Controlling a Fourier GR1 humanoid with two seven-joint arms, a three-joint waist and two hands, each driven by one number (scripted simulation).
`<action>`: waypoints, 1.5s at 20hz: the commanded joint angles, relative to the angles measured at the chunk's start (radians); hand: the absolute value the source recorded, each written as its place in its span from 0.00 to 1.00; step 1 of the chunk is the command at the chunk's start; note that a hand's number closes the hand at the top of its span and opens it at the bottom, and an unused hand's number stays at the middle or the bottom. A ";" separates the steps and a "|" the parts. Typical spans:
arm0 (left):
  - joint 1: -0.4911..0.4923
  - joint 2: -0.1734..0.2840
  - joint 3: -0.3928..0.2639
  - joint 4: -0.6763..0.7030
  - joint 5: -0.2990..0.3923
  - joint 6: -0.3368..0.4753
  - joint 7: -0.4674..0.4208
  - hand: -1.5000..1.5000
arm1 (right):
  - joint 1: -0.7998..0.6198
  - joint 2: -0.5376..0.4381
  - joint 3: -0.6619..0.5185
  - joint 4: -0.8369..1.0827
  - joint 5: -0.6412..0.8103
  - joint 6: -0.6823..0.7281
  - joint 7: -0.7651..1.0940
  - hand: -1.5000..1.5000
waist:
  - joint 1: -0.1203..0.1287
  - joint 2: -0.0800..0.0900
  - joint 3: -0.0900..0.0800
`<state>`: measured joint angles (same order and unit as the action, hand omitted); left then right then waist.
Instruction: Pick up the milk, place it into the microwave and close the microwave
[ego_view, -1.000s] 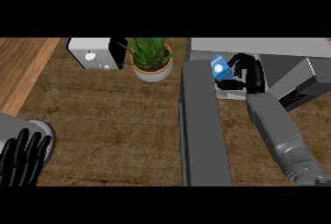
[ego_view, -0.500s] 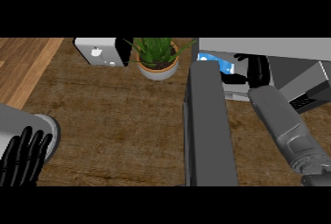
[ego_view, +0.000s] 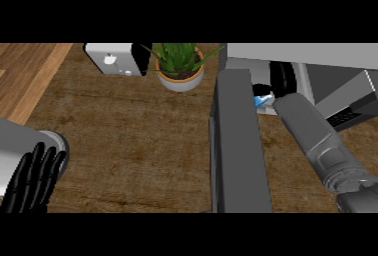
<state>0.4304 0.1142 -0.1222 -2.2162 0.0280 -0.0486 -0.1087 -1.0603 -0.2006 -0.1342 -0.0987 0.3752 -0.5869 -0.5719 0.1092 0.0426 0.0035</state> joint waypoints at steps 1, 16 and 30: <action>0.032 -0.004 -0.011 -0.026 -0.003 -0.005 -0.016 0.00 | 0.005 0.013 -0.018 -0.001 -0.013 -0.016 -0.017 0.00 | 0.004 -0.003 0.000; 0.043 -0.025 -0.098 -0.047 -0.099 0.022 0.025 0.00 | 0.024 -0.005 -0.090 -0.023 -0.065 -0.094 -0.064 0.00 | -0.020 -0.008 0.000; 0.084 -0.040 -0.097 -0.062 -0.106 0.035 0.017 0.00 | 0.073 -0.106 -0.166 -0.047 -0.144 0.180 -0.181 0.00 | -0.058 -0.025 -0.001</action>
<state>0.5015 0.0824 -0.2066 -2.2751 -0.0638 -0.0214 -0.0923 -1.0037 -0.2998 -0.2839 -0.1426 0.2517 -0.4943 -0.7286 0.0632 0.0235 0.0029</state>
